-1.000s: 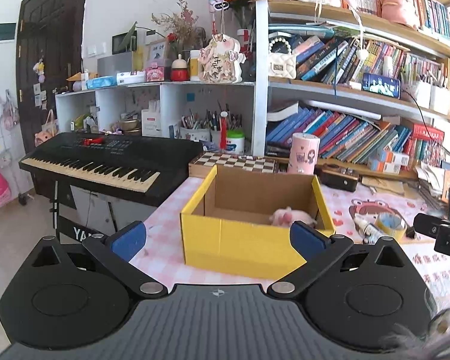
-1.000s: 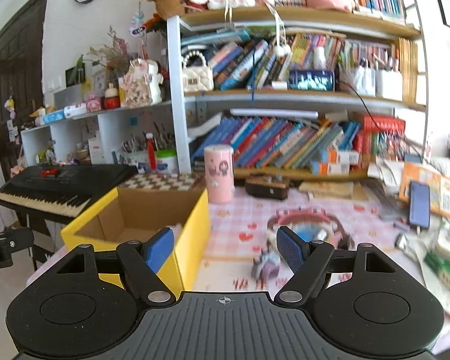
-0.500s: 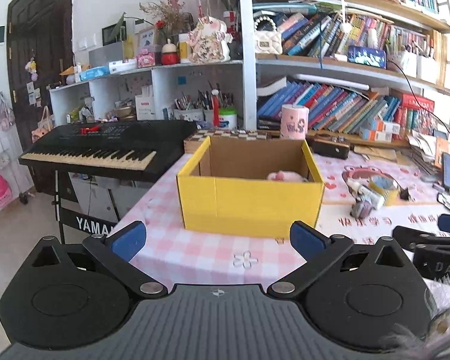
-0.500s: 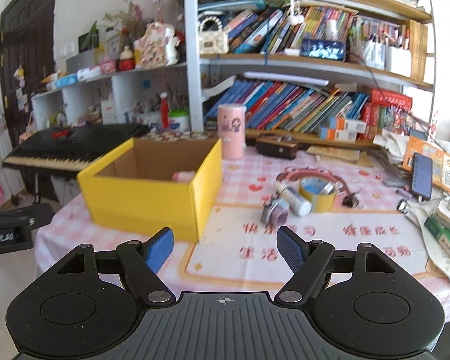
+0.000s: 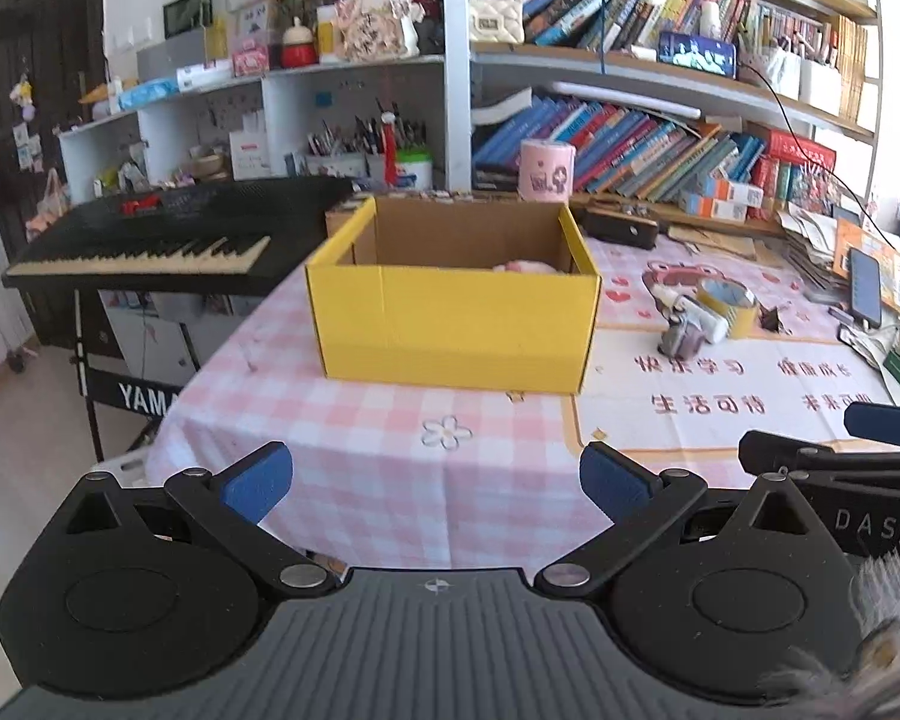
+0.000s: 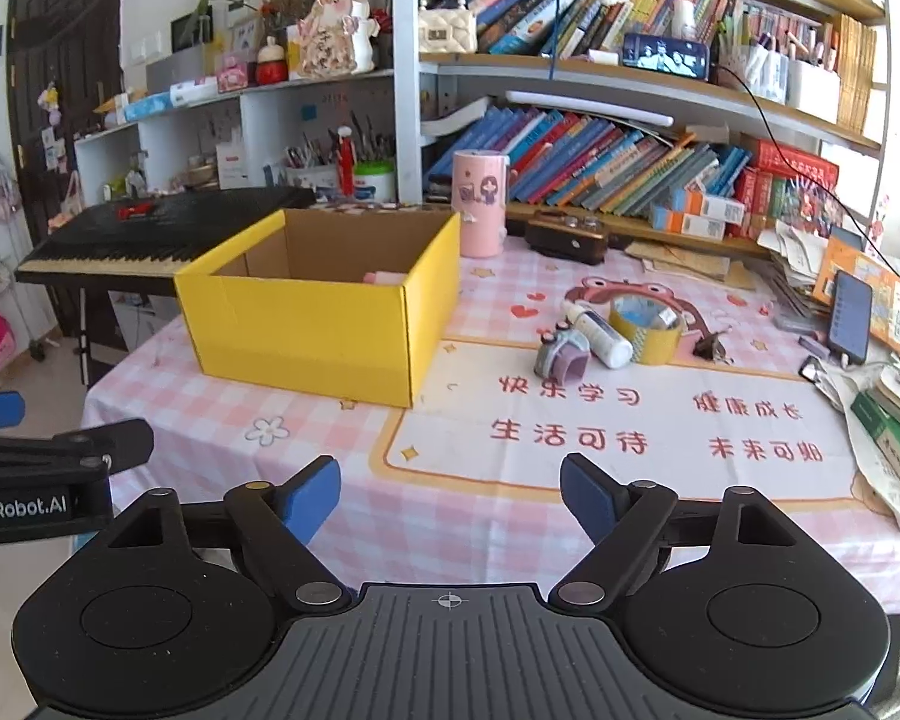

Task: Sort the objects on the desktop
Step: 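Withdraw both open tools from the box back toward the remaining objects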

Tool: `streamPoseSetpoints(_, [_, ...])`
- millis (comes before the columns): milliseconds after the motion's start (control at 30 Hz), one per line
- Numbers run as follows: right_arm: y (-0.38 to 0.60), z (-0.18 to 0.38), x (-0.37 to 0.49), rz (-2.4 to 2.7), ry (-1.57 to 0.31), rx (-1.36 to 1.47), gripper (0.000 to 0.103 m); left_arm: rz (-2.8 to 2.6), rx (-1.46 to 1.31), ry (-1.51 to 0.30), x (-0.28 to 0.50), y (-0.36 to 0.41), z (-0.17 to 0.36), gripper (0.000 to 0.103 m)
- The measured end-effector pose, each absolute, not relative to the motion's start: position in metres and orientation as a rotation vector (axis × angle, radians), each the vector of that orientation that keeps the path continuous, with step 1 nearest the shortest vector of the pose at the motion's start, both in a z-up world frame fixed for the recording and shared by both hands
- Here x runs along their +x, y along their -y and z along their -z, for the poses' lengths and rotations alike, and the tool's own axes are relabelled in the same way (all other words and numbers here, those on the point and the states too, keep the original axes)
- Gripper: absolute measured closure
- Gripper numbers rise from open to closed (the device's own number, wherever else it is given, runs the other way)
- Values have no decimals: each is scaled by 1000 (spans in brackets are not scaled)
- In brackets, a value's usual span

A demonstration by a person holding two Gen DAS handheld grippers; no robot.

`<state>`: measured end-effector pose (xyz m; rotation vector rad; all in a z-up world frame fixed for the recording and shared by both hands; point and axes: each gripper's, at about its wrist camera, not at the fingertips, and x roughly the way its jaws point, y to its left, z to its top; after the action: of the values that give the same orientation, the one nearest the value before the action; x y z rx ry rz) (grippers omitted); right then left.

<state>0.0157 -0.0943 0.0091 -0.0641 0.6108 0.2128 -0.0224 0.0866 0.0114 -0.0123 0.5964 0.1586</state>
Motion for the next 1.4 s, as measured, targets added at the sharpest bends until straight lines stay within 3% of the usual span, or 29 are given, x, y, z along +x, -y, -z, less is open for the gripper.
streamPoseSetpoints(1400, [177, 10, 10, 85, -733, -25, 13, 172, 64, -710, 23, 11, 14, 0])
